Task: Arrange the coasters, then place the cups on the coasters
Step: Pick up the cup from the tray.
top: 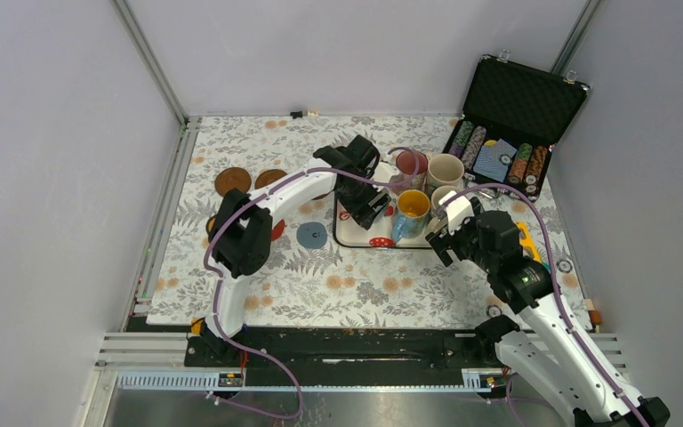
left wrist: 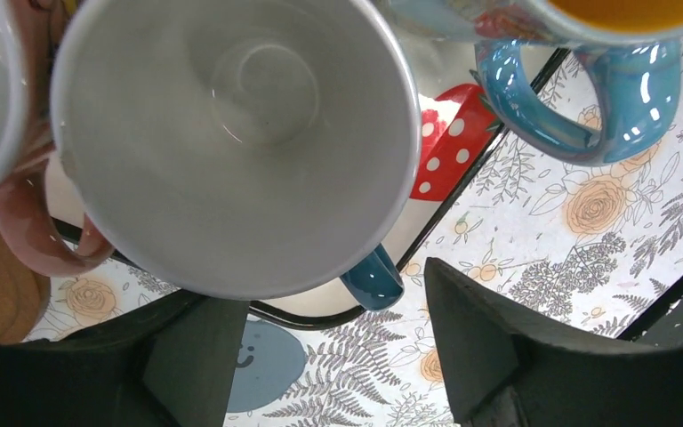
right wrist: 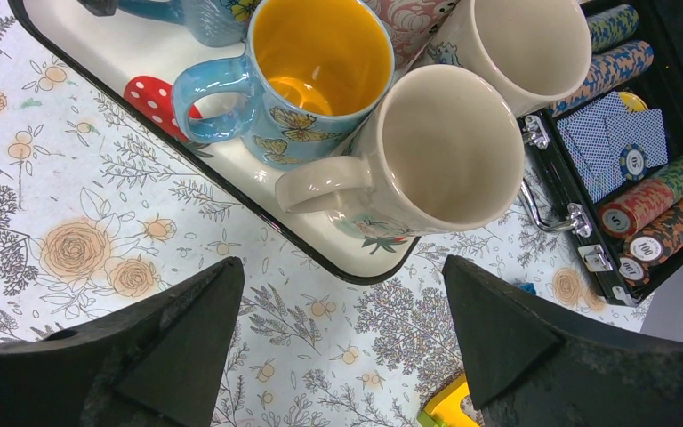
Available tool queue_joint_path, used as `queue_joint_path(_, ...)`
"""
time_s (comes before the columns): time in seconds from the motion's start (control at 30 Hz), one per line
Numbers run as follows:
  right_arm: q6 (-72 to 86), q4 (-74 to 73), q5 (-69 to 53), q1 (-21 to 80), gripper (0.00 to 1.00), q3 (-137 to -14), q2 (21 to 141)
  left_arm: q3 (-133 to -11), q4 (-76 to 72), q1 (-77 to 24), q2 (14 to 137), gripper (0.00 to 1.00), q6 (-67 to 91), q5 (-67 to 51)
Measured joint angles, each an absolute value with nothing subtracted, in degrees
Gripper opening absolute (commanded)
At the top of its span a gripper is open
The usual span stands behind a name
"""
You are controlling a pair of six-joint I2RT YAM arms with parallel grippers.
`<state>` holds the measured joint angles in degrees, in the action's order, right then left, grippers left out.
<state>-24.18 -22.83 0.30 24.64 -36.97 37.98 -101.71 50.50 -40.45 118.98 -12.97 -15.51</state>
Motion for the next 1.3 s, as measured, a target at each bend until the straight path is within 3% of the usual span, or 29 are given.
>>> queue_joint_path(0.13,-24.2,-22.8,0.3,24.6,0.90,-37.0,38.0,-102.7,50.1,-40.5,119.2,0.55,-13.0,-15.4)
queue_joint_path(0.3,-24.2,-22.8,0.3,24.6,0.90,-36.9,37.8,-103.2,49.8,-40.5,119.9,0.50,-13.1,-15.7)
queue_joint_path(0.57,-24.2,-22.8,-0.7,24.6,0.89,-36.9,37.9,-103.5,49.8,-40.4,121.4,0.02,-13.1,-16.1)
queue_joint_path(0.6,-24.2,-22.8,-0.8,24.6,0.90,-36.9,38.0,-103.5,49.8,-40.2,121.4,0.00,-13.4,-15.8)
queue_joint_path(0.93,-24.3,-22.9,-1.2,24.6,0.89,-36.8,38.1,-98.3,50.9,-38.9,115.7,0.00,-14.9,-16.2)
queue_joint_path(1.3,-24.4,-22.9,-1.2,24.6,0.89,-36.8,38.0,-89.0,51.5,-28.3,95.4,0.00,-17.5,-13.6)
